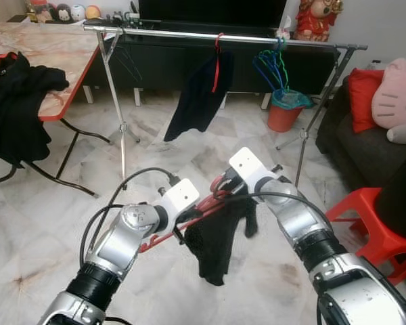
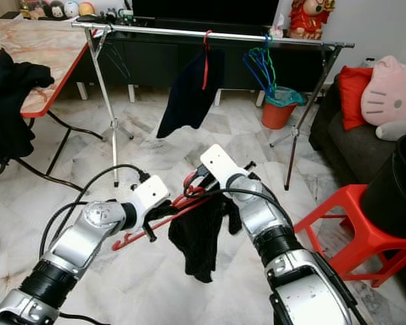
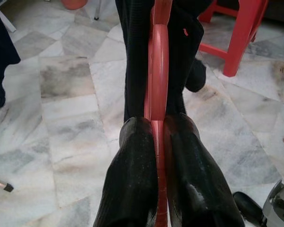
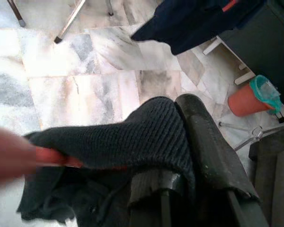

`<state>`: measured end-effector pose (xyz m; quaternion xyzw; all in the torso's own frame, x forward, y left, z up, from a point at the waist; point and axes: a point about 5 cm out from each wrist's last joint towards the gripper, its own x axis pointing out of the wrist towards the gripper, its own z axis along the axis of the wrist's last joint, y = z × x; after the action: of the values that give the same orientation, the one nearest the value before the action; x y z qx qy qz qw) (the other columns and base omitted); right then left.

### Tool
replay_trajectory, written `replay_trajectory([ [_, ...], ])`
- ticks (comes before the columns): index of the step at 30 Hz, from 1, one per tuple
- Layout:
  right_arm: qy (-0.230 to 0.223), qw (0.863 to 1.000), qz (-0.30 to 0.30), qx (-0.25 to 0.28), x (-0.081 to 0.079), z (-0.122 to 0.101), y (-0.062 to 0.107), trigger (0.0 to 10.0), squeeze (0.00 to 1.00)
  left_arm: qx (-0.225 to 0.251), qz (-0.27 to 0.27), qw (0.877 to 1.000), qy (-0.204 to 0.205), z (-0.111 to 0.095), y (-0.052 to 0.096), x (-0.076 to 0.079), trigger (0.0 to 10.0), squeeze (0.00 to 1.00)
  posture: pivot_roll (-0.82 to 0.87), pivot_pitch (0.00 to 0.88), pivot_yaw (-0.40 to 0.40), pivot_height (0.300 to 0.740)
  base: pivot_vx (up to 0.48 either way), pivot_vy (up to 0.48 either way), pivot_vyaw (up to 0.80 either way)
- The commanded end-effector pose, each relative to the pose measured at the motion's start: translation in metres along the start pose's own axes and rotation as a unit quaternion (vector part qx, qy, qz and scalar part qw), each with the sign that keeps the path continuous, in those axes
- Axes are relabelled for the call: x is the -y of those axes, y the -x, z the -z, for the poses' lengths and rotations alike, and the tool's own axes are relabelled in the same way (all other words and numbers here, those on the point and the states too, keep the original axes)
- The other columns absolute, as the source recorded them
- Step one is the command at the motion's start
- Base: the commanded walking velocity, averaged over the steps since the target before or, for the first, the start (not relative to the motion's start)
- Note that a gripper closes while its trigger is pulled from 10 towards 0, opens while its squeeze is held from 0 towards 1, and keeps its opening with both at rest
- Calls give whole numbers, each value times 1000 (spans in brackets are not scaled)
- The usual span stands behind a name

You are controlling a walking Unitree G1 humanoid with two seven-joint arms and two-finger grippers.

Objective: Hang hanger

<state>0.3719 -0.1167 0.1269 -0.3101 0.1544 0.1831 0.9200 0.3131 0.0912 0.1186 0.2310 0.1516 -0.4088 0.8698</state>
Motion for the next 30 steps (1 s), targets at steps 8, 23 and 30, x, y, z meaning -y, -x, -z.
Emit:
replay_trajectory([
  [8, 19, 997, -53, 48, -9, -16, 7, 10000, 0, 45, 100, 994, -7, -15, 0, 22, 10000, 0, 9, 0, -116, 740, 0, 0, 0],
  [23, 79, 987, -138, 29, -16, -5, 24, 10000, 0, 69, 3, 998, 4, -20, -6, 5, 10000, 0, -4, 0, -116, 740, 0, 0, 0],
  [30, 93, 992, -84, -16, 4, 9, 28, 10000, 0, 87, -23, 996, 14, -25, -8, 1, 10000, 0, -12, 0, -117, 740, 0, 0, 0],
])
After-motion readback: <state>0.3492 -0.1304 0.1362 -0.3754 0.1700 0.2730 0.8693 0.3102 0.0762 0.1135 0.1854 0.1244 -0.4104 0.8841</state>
